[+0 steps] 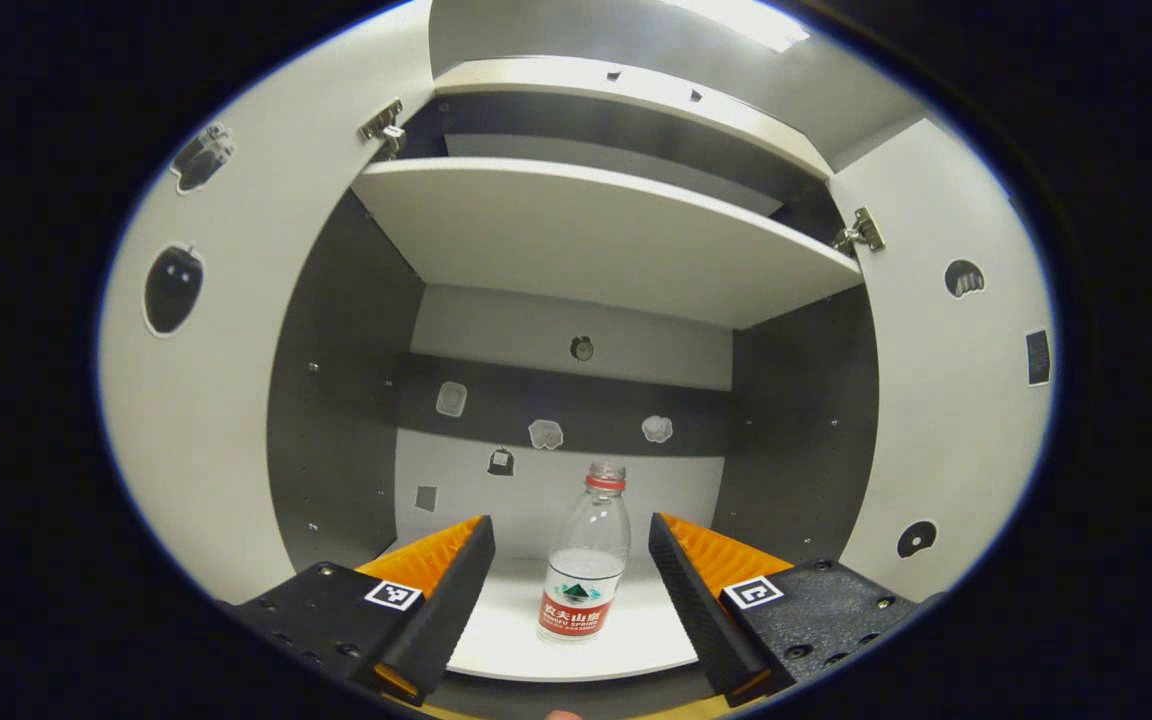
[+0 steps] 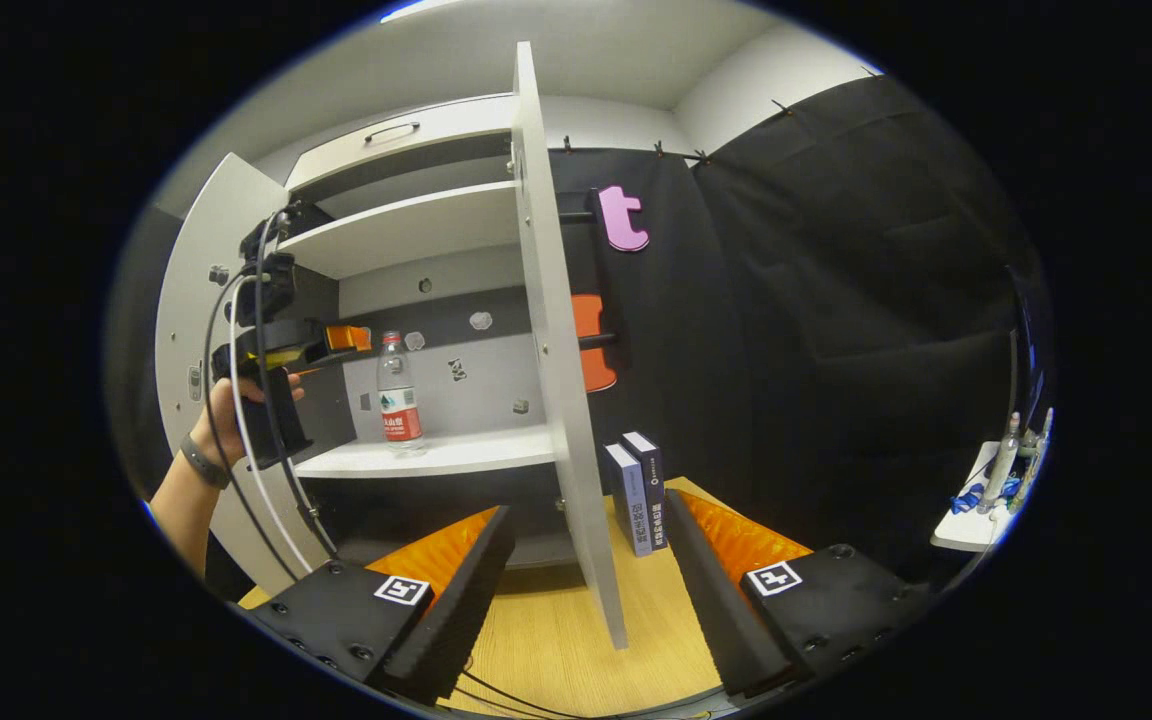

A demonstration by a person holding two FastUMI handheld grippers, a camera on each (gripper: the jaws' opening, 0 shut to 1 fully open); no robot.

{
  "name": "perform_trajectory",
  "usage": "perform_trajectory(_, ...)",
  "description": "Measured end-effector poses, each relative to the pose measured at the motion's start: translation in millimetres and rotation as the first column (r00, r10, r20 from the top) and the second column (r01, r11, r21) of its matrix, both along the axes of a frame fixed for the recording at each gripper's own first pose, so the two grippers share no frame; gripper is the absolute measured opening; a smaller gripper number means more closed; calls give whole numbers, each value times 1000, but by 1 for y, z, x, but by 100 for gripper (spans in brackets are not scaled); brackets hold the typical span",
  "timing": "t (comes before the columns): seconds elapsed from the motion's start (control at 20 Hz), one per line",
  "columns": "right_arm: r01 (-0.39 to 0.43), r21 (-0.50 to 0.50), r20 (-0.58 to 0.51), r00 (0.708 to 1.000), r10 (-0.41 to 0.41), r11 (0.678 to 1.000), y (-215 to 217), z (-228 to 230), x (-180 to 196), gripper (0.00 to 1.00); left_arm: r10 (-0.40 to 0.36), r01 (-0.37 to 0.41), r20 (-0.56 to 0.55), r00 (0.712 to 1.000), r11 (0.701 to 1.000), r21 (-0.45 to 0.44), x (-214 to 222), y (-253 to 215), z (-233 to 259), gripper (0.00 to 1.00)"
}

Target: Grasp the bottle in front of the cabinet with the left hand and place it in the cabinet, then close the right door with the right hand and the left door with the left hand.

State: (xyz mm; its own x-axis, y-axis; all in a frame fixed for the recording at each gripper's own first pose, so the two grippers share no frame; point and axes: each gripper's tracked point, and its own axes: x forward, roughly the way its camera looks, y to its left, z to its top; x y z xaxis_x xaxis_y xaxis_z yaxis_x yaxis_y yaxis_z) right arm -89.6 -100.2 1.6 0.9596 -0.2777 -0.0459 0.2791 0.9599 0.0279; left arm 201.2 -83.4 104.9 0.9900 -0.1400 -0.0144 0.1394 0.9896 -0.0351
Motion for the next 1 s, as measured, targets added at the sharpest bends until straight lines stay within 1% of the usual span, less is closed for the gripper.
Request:
perform_trajectory(0.15,-44,-7,4,999,44,999,11,3,4,99,9,-8,22,1000,1000,-23,-37,13,10,94)
perform_trajectory(0.2,-61,-6,8,998,61,998,14,4,6,99,15,-14,21,1000,1000,-25,-46,20,7,94)
perform_trajectory(0.25,-79,-4,12,997,80,997,19,6,8,99,25,-24,18,1000,999,-21,-58,27,4,92)
perform_trajectory(0.3,-98,-1,16,995,98,995,23,6,10,99,39,-38,16,999,999,-13,-73,34,0,95)
perform_trajectory(0.35,-115,0,20,993,115,993,28,7,12,99,55,-55,12,998,998,-3,-87,41,-4,95)
perform_trajectory(0.5,-160,0,22,987,160,987,40,9,19,99,102,-102,2,995,995,20,-121,60,-34,95)
perform_trajectory(0.75,-207,0,7,978,207,978,54,4,29,99,113,-112,-60,992,993,22,-176,66,-90,95)
perform_trajectory(0.9,-202,2,11,979,202,979,54,4,32,99,108,-108,-99,989,994,5,-195,64,-120,95)
perform_trajectory(1.0,-210,-15,29,977,210,978,51,13,27,99,109,-108,-97,989,994,21,-198,65,-126,95)
